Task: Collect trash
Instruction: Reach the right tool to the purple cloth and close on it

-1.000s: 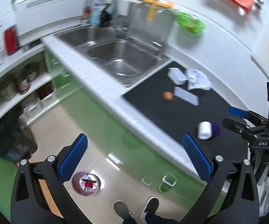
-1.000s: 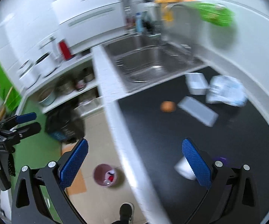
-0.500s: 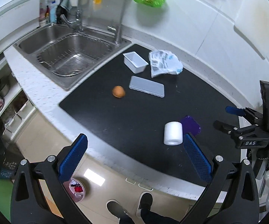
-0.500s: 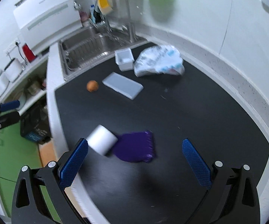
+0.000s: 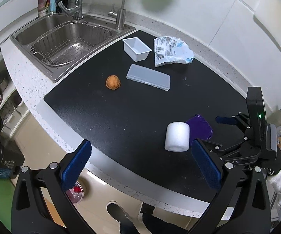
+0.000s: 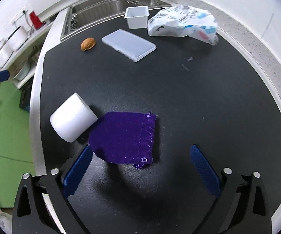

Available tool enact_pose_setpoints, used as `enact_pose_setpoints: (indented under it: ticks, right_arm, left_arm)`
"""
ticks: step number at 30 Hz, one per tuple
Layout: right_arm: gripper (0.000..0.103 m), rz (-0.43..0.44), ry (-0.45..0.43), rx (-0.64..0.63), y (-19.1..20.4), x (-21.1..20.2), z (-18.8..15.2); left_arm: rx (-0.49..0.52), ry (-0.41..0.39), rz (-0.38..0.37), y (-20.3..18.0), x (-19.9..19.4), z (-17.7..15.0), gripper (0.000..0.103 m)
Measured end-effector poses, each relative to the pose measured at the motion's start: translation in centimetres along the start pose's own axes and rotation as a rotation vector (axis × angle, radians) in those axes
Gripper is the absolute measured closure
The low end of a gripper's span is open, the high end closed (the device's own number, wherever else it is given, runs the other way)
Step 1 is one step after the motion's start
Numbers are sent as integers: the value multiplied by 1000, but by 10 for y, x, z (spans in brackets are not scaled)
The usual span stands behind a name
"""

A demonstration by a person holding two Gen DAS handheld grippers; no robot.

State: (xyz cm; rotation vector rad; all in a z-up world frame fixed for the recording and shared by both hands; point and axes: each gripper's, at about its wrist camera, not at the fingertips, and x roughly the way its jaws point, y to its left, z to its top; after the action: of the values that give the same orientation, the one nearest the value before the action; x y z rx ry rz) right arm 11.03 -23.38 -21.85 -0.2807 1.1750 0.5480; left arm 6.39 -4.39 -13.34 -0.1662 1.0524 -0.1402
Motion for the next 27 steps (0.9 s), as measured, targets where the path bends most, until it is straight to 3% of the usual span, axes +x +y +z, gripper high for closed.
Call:
enact_pose_setpoints:
  ticks: [1, 3, 7, 9, 15, 27]
  right_arm:
    - [35, -1, 12, -11, 1, 3, 0]
    - [41, 4, 6, -24, 2, 5, -1]
    - [84, -8, -1, -45, 2, 0, 1]
    - [89, 0, -7, -46, 0, -4, 1]
    - [94, 12, -32, -6, -9, -22, -1]
    - [95, 1, -101, 84, -42, -76, 4]
  left_arm:
    - [-6, 1, 4, 1, 1, -1, 3]
    - [-15, 4, 7, 1, 3, -2, 3]
    - [-21, 11, 7, -1, 6, -4, 3]
    - [-19, 12, 3, -4, 6, -5, 3]
    - [2, 10, -9, -18, 9, -1, 3]
    - [91, 47, -33, -62, 41, 11, 3]
